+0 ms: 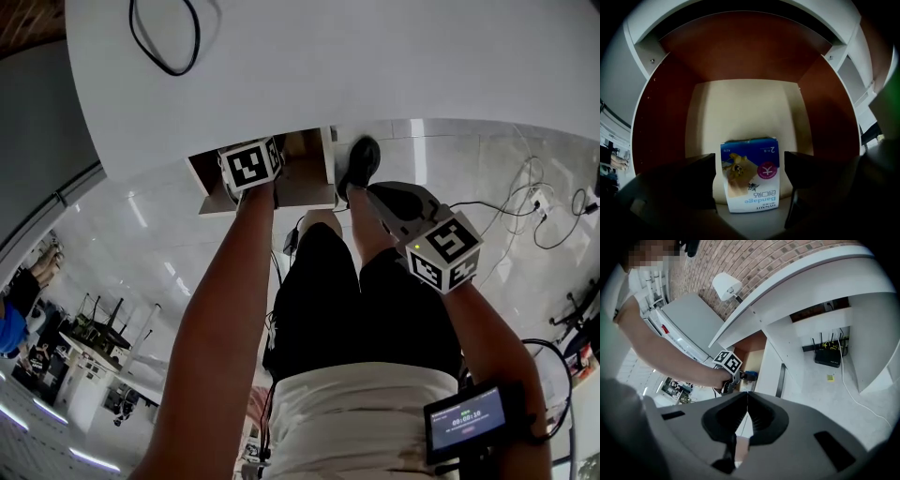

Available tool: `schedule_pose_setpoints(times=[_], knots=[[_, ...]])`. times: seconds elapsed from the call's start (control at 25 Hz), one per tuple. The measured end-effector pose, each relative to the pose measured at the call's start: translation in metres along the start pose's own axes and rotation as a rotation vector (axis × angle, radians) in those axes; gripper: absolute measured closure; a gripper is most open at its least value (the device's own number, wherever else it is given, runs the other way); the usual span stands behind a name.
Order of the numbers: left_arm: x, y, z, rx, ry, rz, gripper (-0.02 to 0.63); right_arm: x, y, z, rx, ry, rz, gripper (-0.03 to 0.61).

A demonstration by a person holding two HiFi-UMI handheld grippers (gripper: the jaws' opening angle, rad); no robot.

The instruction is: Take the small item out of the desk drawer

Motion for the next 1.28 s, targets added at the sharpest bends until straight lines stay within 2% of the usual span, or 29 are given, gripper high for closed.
schedule_pose_setpoints(times=[0.4, 0.6, 1.0, 1.28], knots=[[0.007, 0.008, -0.005, -0.024, -0.019, -0.030, 0.183, 0.007, -0.004, 0.001, 0.007, 0.012, -0.006, 0.572], [0.003, 0.007, -0.004, -0.015, -0.009, -0.013, 0.222, 0.007, -0.005, 0.003, 0.013, 0.009, -0.009, 0.572], [-0.001, -0.006, -0.004, -0.010, 0.007, 0.021, 0.232, 0.002, -0.003, 0.003, 0.006, -0.004, -0.002, 0.572], [0.000, -0.020, 0.009, 0.006, 0.062, 0.044, 0.233, -0.005, 0.001, -0.003, -0.012, -0.019, 0.009, 0.572]])
Point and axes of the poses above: the fingertips, and each gripper's own axes: y forward along the fingers, z to its right, x out of its underside, the point moved 1 cm from there along -y, backward along the fingers, and after that the axes turned 4 degrees about -y, right-handed, at the moved point
